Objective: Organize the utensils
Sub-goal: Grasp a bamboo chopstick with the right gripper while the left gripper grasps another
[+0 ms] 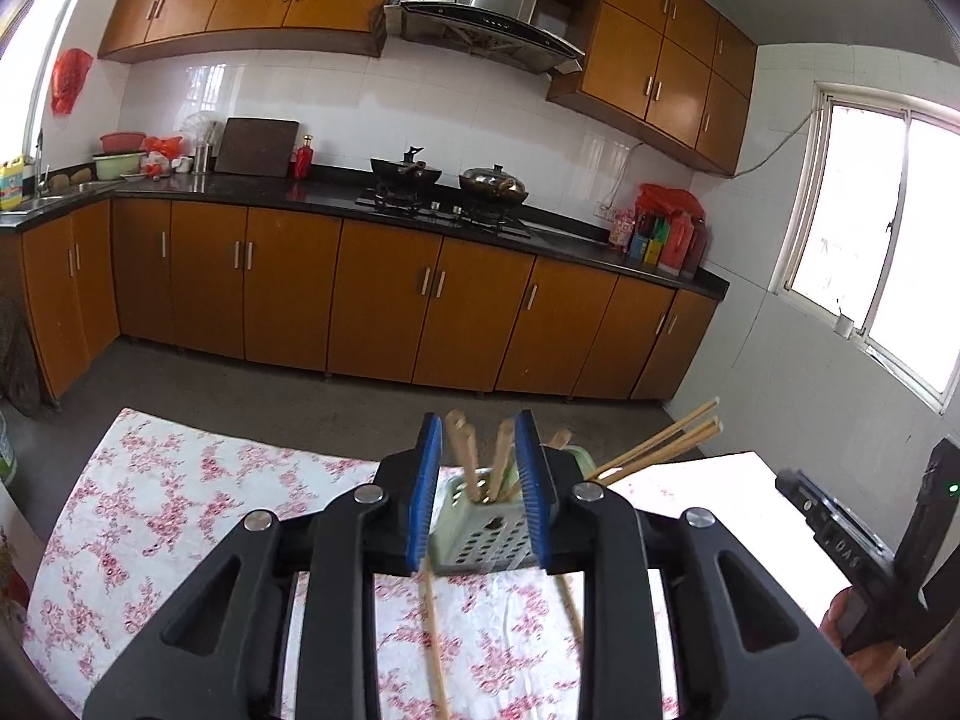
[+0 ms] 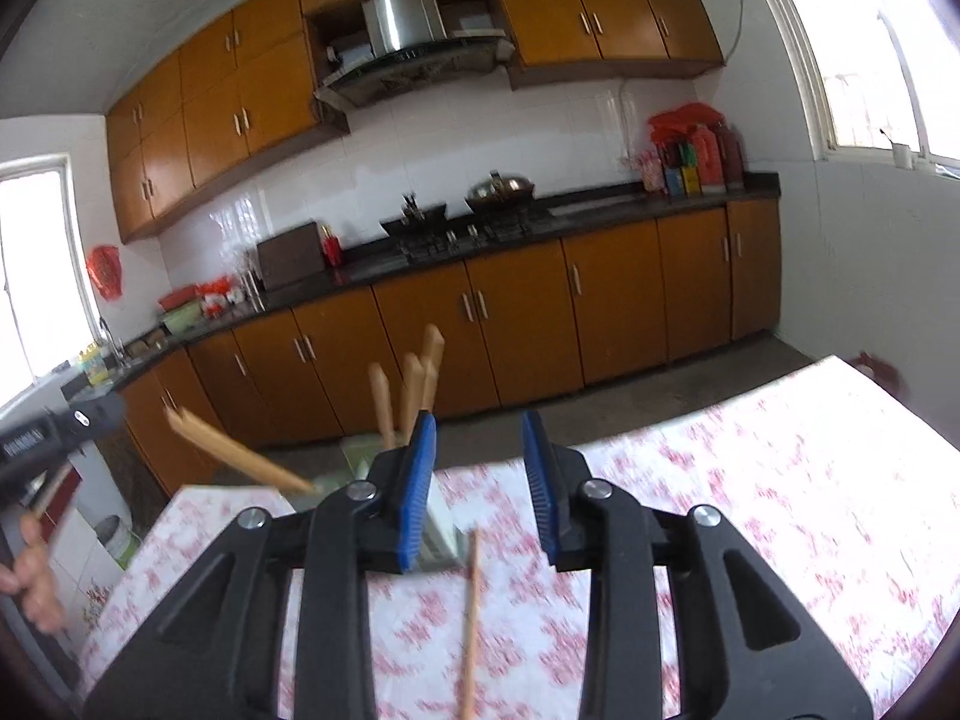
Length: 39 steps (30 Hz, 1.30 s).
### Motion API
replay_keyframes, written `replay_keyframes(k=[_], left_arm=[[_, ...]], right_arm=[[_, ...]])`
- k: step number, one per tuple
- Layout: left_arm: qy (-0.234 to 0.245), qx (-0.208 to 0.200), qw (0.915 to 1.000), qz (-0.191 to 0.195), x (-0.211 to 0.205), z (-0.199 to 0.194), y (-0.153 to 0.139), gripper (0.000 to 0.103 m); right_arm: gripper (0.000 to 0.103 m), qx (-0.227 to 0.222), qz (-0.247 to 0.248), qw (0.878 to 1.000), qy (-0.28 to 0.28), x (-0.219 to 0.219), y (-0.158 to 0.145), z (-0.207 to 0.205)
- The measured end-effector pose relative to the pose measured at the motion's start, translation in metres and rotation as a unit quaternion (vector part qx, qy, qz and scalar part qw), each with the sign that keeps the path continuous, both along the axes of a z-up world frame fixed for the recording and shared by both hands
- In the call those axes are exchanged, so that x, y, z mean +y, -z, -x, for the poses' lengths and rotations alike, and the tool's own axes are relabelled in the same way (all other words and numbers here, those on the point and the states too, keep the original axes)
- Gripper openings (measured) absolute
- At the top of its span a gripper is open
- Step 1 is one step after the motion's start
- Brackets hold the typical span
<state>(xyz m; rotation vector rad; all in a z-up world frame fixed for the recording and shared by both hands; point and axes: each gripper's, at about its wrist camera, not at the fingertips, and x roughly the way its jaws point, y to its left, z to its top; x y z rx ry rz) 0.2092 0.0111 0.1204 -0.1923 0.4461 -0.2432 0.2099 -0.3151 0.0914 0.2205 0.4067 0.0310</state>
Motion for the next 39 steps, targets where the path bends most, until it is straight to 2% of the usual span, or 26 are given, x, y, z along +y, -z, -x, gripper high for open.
replay_keyframes(k=[4, 10, 14, 17, 19, 21, 25, 30, 32, 39], left_arm=[[-0.012, 0.031, 0.9992, -0.022, 0.009, 0.006, 0.033, 0.027], [-0.023, 0.125, 0.9905, -0.054, 0.017, -0.005, 0.109, 0.027], [-0.02, 0.166, 0.9843, -0.057, 0.021, -0.004, 0.146, 0.027], [-0.013, 0.179, 0.9822, -0.055, 0.023, -0.002, 0.159, 0.027], [-0.007, 0.184, 0.9814, -0.055, 0.021, -0.001, 0.164, 0.027], [-0.001, 0.186, 0.9811, -0.055, 0.018, 0.001, 0.169, 0.031], [0.017, 0.189, 0.9803, -0.056, 0.008, 0.002, 0.174, 0.035], [0.042, 0.203, 0.9766, -0.057, -0.009, 0.001, 0.188, 0.036], [0.051, 0.21, 0.9744, -0.062, -0.018, 0.0, 0.194, 0.037], [0.053, 0.229, 0.9667, -0.102, -0.041, -0.006, 0.213, 0.037]], right_arm=[[0.03, 0.081, -0.001, 0.997, -0.012, -0.003, 0.053, -0.001], [0.03, 0.196, -0.005, 0.979, -0.056, 0.023, 0.133, -0.01], [0.029, 0.231, 0.007, 0.97, -0.077, 0.05, 0.163, -0.012], [0.028, 0.241, 0.036, 0.966, -0.082, 0.067, 0.175, -0.014], [0.022, 0.25, 0.057, 0.963, -0.08, 0.073, 0.18, -0.019], [0.008, 0.256, 0.061, 0.962, -0.073, 0.071, 0.186, -0.022], [0.008, 0.251, 0.059, 0.965, -0.051, 0.049, 0.183, -0.027], [0.008, 0.257, 0.029, 0.965, 0.043, -0.004, 0.182, -0.034], [0.008, 0.259, 0.021, 0.964, 0.064, -0.021, 0.182, -0.033], [0.008, 0.257, 0.014, 0.964, 0.067, -0.037, 0.181, -0.022]])
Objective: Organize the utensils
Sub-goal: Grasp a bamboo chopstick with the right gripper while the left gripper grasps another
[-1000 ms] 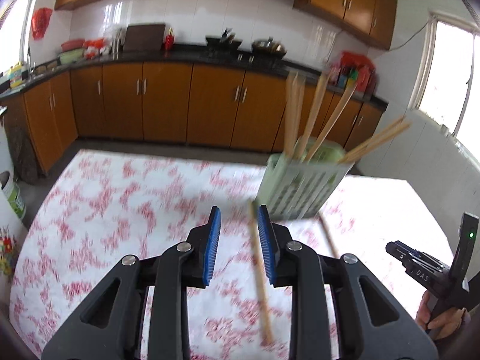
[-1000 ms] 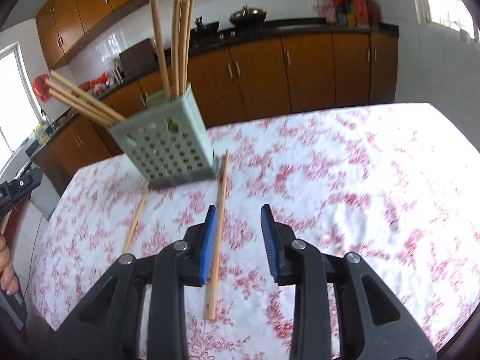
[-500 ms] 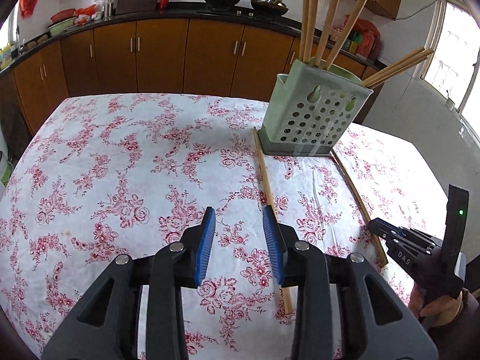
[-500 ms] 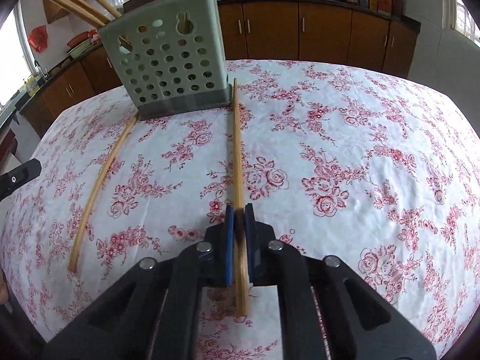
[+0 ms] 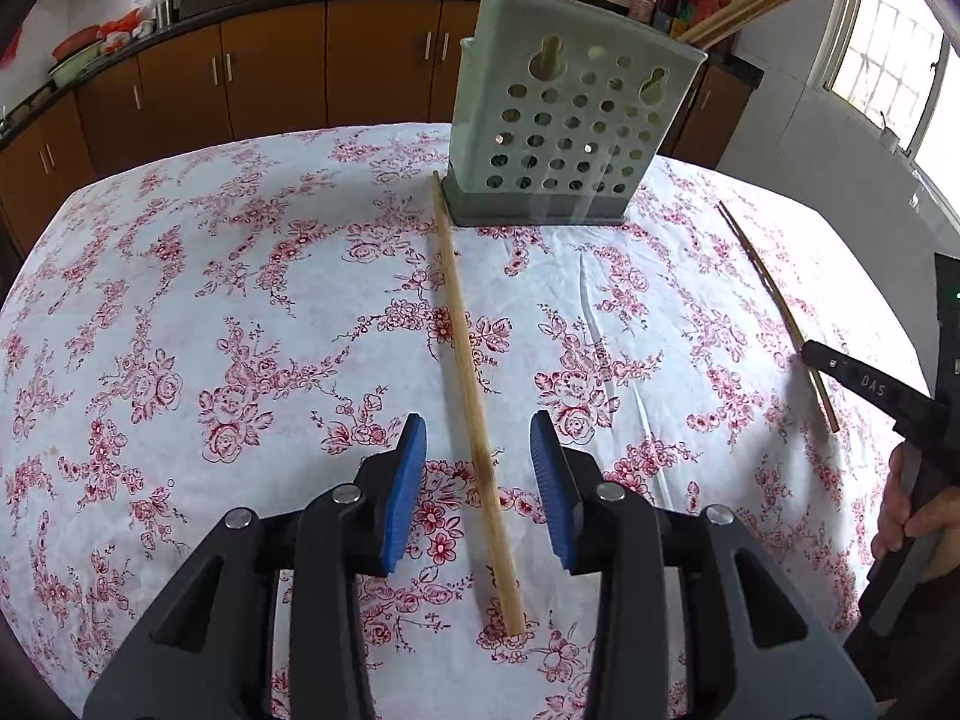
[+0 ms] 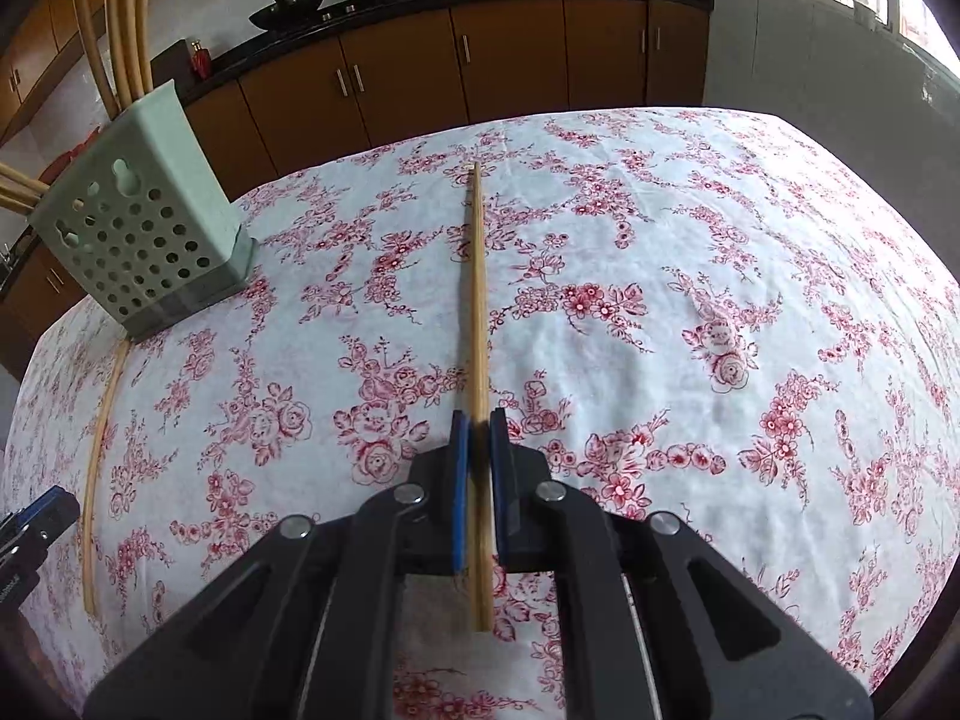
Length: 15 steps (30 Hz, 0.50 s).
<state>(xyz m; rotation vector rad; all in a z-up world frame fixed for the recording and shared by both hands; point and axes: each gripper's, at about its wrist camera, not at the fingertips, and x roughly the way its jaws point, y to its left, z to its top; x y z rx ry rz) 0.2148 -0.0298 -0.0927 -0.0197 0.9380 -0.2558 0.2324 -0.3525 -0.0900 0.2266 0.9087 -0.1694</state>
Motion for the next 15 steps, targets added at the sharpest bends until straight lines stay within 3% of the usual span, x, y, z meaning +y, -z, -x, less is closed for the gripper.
replay_keyframes(k=[2, 4, 5, 15], left_arm=[[-0.004, 0.005, 0.9999, -0.013, -0.004, -0.002, 0.006, 0.034], [-0.01, -0.008, 0.9994, -0.031, -0.007, -0.001, 0.007, 0.012], [-0.015, -0.013, 0.999, -0.04, -0.007, -0.001, 0.007, 0.008], [-0.101, -0.011, 0.9942, -0.035, 0.056, -0.038, 0.004, 0.008]], right_arm=[[0.008, -0.001, -0.001, 1.0, -0.004, 0.003, 0.001, -0.001], [0.008, -0.001, -0.003, 1.0, -0.01, 0.008, 0.001, -0.003], [0.008, -0.001, -0.004, 1.0, -0.015, 0.011, 0.001, -0.004], [0.008, -0.01, 0.018, 0.996, -0.089, 0.054, 0.001, -0.016]])
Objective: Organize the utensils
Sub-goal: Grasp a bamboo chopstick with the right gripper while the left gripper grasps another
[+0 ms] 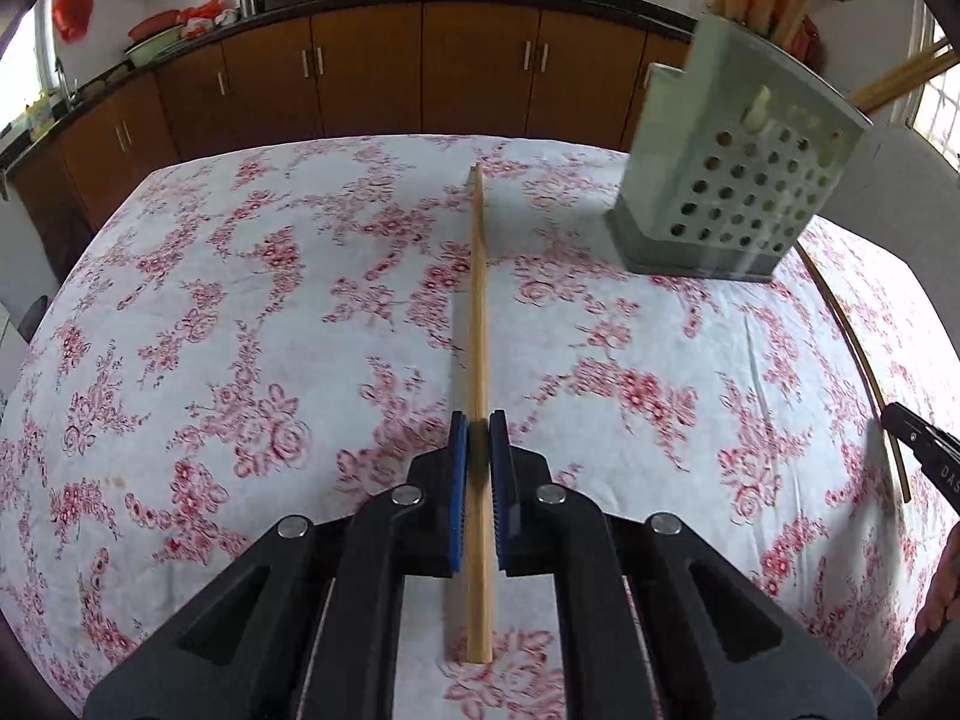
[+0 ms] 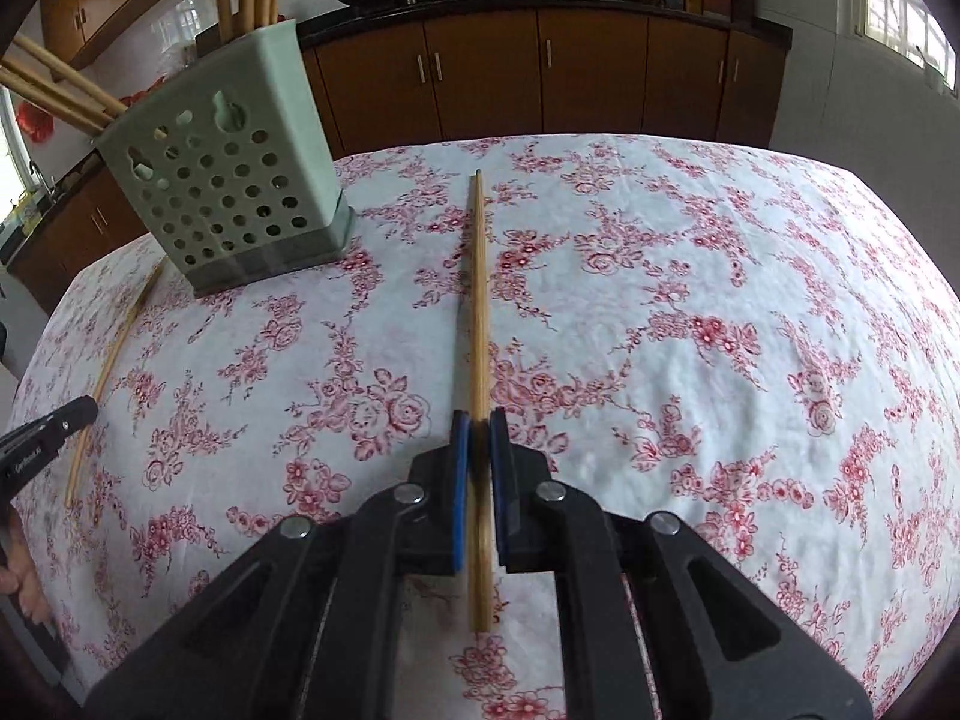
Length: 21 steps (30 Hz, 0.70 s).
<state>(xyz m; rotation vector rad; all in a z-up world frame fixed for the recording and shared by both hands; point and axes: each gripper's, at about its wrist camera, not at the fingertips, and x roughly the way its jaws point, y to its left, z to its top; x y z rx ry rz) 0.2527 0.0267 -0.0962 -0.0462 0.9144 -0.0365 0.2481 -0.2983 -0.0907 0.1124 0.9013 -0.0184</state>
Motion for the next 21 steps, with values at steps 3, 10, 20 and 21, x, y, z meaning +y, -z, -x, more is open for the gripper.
replay_keyframes(k=[3, 10, 20, 21], left_arm=[[-0.001, -0.002, 1.0, 0.003, 0.0094, -0.0065, -0.0004, 0.008], [-0.001, -0.016, 0.9997, -0.019, 0.0056, -0.0071, -0.0001, 0.009], [-0.006, -0.016, 0.9998, -0.011, 0.0081, -0.0048, 0.0002, 0.01], [-0.006, -0.016, 0.9998, -0.011, 0.0081, -0.0048, 0.0001, 0.01]], right_arm=[[0.008, -0.001, 0.005, 1.0, 0.0, 0.003, 0.0017, -0.0038], [0.009, -0.006, 0.023, 1.0, -0.003, 0.0099, 0.0036, -0.0084], [0.009, -0.006, 0.03, 1.0, -0.004, 0.0111, 0.0029, -0.006], [0.009, -0.006, 0.029, 1.0, -0.004, 0.0112, 0.0028, -0.0062]])
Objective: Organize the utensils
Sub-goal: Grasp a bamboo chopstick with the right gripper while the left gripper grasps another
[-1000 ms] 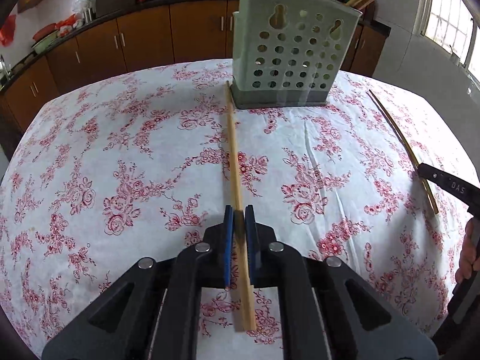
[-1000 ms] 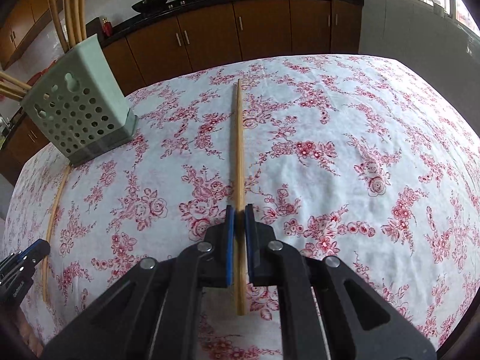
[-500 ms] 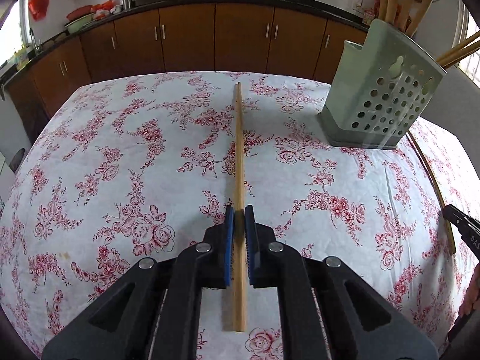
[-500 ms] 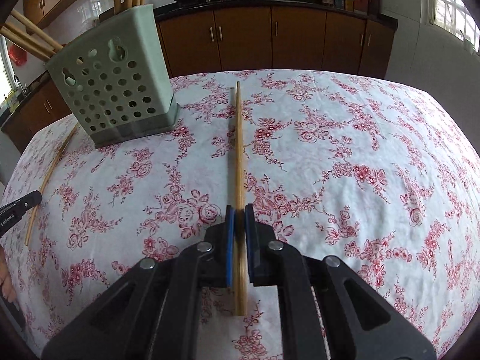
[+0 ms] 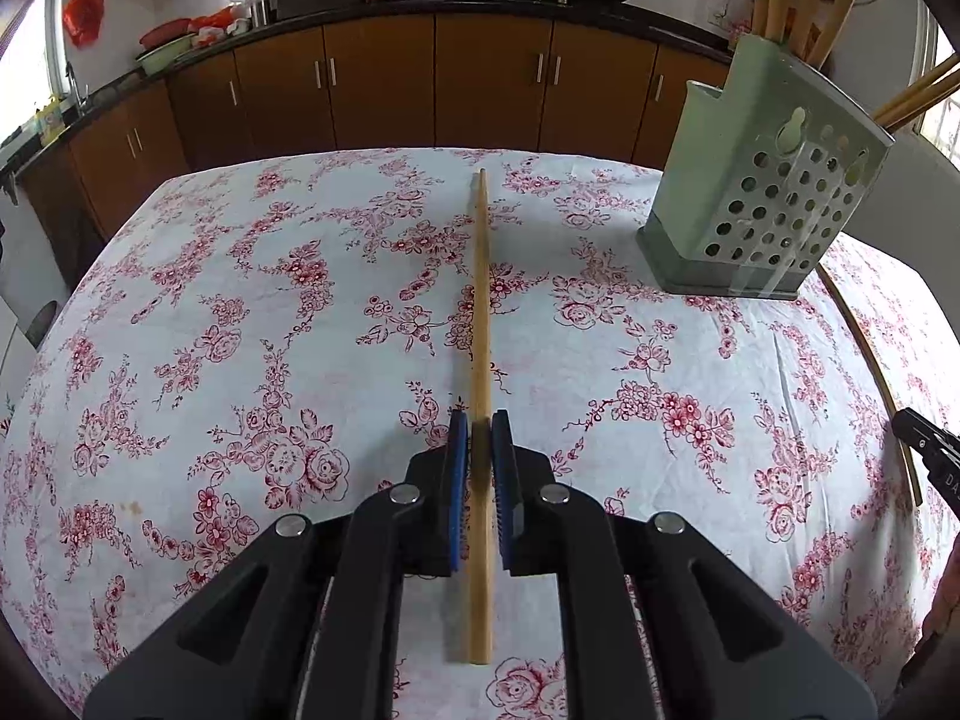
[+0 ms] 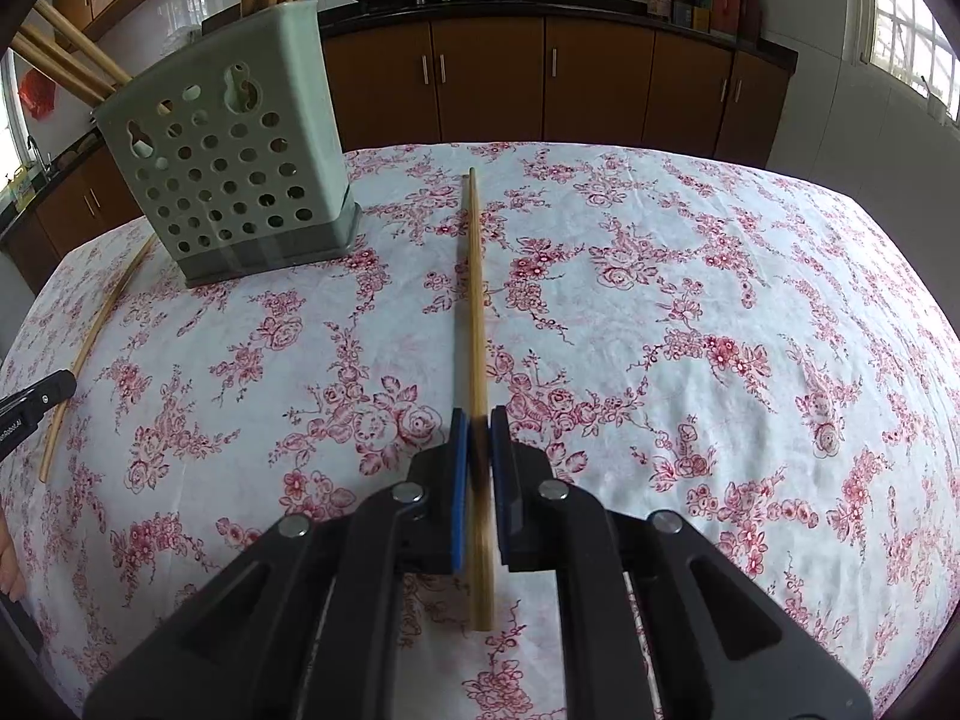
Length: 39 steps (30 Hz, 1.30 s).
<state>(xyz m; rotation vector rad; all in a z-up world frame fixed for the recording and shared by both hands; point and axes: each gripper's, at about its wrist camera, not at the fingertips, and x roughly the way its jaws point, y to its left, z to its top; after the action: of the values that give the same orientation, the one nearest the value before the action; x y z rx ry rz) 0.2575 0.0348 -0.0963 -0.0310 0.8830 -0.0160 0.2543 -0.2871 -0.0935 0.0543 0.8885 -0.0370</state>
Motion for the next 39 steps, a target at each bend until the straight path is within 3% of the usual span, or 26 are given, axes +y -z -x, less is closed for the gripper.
replay_keyframes(k=[10, 39], left_arm=[[0.01, 0.0, 0.9999, -0.012, -0.009, 0.0, 0.0, 0.017], [0.008, 0.002, 0.9999, -0.012, -0.011, 0.005, 0.0, 0.018]], right_arm=[[0.01, 0.0, -0.001, 1.0, 0.0, -0.001, 0.0, -0.001], [0.011, -0.001, 0.0, 1.0, 0.001, -0.001, 0.001, 0.0]])
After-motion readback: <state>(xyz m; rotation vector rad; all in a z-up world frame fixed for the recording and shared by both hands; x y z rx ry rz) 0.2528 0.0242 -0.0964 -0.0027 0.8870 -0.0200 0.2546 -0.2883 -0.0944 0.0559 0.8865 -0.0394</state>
